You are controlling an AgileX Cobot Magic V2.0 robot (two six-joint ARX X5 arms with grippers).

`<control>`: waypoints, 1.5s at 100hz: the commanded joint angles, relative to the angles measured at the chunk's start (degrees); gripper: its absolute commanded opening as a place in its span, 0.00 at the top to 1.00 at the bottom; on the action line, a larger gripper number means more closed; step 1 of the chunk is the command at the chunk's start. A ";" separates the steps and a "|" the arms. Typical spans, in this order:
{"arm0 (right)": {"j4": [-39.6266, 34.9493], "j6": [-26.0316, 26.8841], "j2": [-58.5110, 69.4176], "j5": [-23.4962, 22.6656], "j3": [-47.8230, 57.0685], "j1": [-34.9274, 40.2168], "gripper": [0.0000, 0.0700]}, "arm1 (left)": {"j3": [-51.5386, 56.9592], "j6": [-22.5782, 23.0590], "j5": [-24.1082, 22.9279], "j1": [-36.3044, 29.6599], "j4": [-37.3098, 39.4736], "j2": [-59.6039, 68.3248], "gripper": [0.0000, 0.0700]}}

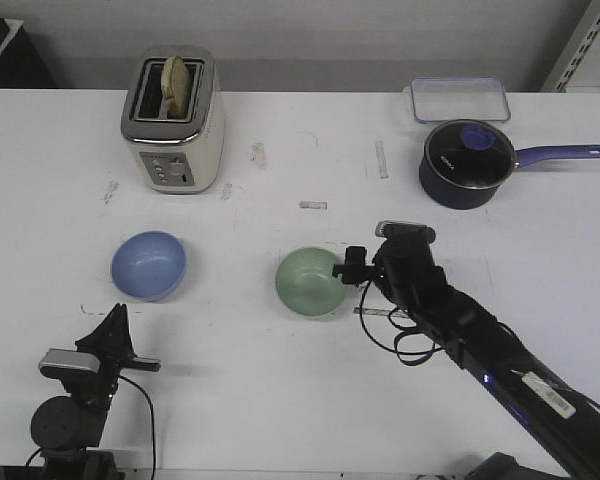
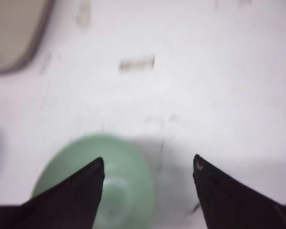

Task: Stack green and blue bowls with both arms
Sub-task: 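Grip the green bowl rim and drag it toward the table center, then release the green bowl and retract the right gripper to rest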

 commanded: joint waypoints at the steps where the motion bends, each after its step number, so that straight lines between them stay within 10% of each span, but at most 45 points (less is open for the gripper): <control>1: 2.12 -9.51 -2.25 1.46 -0.59 -0.15 0.42 | -1.22 0.09 -0.22 0.11 0.85 -0.11 1.00; 23: 10.86 -32.79 -14.08 2.29 -8.90 -3.76 0.46 | -1.22 0.09 -0.22 0.11 0.87 -0.11 1.00; 35: 12.44 -38.95 -19.65 2.29 -13.14 -7.43 0.81 | -1.22 0.09 -0.22 0.11 0.87 -0.11 1.00; 43: 13.57 -38.91 -23.21 2.25 -16.28 -10.45 0.96 | -1.22 0.09 -0.22 0.11 0.87 -0.11 1.00; 88: 25.42 -29.27 -45.83 2.10 -36.81 -24.76 0.97 | -1.22 0.09 -0.22 0.11 0.85 -0.11 1.00; 150: 11.58 -34.14 -68.65 2.12 -40.76 -26.12 0.98 | -1.22 0.09 -0.22 0.11 0.87 -0.11 1.00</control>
